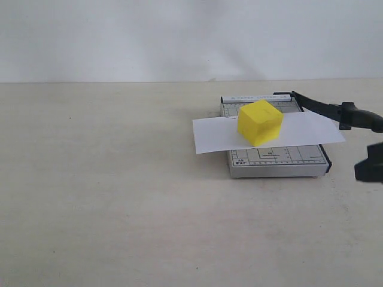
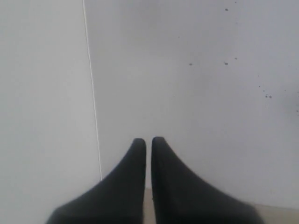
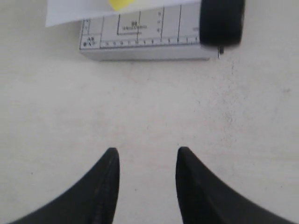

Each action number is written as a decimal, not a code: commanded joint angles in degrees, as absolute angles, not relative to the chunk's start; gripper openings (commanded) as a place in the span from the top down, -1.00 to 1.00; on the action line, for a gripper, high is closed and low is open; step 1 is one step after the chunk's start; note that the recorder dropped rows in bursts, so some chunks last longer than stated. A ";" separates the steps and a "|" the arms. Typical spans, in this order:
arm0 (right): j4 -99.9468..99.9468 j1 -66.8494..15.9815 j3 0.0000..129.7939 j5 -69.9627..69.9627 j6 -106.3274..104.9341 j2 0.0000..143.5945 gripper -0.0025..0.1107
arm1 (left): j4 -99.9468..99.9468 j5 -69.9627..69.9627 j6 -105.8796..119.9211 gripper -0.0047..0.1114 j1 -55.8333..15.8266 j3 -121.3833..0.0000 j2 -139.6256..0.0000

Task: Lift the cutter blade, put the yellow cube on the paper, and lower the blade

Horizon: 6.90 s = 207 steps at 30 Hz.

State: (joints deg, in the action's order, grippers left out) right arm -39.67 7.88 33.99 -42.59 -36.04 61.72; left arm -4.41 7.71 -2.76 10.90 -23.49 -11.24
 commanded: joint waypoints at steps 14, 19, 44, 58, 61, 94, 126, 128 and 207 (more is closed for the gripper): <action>-30.90 8.00 50.67 -40.89 -41.06 64.17 0.26 | 1.95 12.95 -10.87 0.84 10.75 -0.54 -2.21; -31.11 8.00 50.75 -39.38 -42.56 69.27 -0.13 | 2.57 12.00 -15.06 0.84 10.75 0.00 -2.21; -33.35 8.00 50.64 -43.58 -41.45 77.32 0.96 | 2.57 10.52 -15.06 0.84 10.75 0.00 -2.21; -33.83 8.00 41.14 -40.69 -41.01 82.01 0.96 | 2.57 10.52 -15.06 0.84 10.75 0.00 -2.21; -33.83 8.00 38.91 -37.66 -41.01 82.85 0.96 | 2.57 10.52 -15.06 0.84 10.75 0.00 -2.21; -36.03 8.00 37.28 -36.53 -43.35 87.58 0.15 | 2.57 10.43 -15.06 0.84 10.75 0.00 -2.21; -57.33 5.09 13.96 -27.76 -45.64 0.00 0.96 | 2.33 10.26 -15.06 0.84 10.75 0.00 -2.03; -57.48 0.70 13.96 -27.88 -46.08 0.00 0.96 | 2.33 10.26 -15.06 0.84 10.75 0.00 -2.03; -0.85 1.08 0.00 -20.02 0.32 0.00 0.86 | 3.57 21.24 -2.76 0.84 -1.17 0.00 0.00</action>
State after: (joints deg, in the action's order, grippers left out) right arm -0.78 1.17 -0.03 -20.40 0.00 0.22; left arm 2.55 20.21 -3.84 -0.50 -0.18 -0.18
